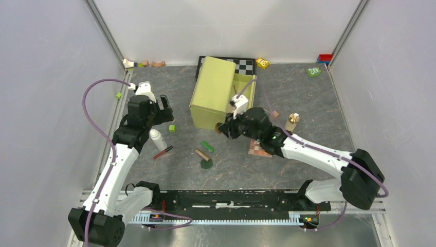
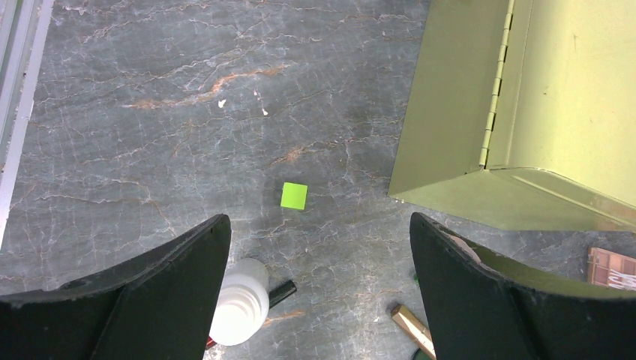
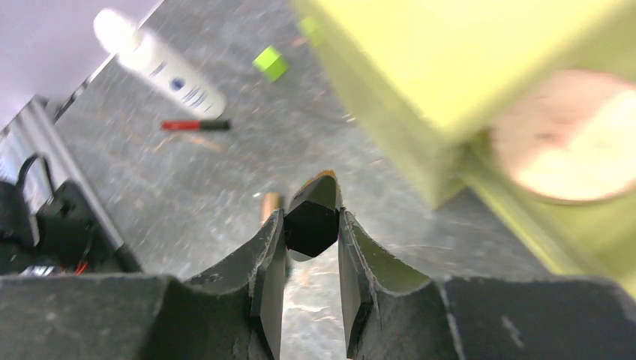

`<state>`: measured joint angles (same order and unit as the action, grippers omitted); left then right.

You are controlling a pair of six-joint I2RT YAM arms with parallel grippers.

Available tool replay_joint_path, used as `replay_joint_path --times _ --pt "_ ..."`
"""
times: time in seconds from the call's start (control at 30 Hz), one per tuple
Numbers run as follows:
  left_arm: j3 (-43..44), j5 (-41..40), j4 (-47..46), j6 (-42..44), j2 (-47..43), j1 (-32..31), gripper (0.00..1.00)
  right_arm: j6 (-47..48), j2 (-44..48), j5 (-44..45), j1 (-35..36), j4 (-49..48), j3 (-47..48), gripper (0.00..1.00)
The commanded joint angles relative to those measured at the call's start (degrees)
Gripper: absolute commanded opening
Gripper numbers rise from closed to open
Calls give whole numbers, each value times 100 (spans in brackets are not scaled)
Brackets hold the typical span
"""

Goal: Organize the makeup
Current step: Pick up the makeup tool from the center of the board, then place the makeup tool in the drawer.

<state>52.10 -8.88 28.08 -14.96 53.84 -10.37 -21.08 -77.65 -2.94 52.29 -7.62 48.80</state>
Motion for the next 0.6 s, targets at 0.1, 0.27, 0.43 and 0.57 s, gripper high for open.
replay_joint_path --times 0.1,0.27,0.43,0.57 --pt "28 -42 -241 247 -128 -26 95 293 645 -264 -1337 250 -212 17" --pt "21 -195 -234 281 -220 -26 95 229 641 -627 -2133 336 -33 17" --pt "11 -189 -228 283 -244 -26 96 75 283 -794 -2582 360 259 17" --pt "11 -145 -236 274 -234 -26 96 16 -262 -950 -2732 468 661 20"
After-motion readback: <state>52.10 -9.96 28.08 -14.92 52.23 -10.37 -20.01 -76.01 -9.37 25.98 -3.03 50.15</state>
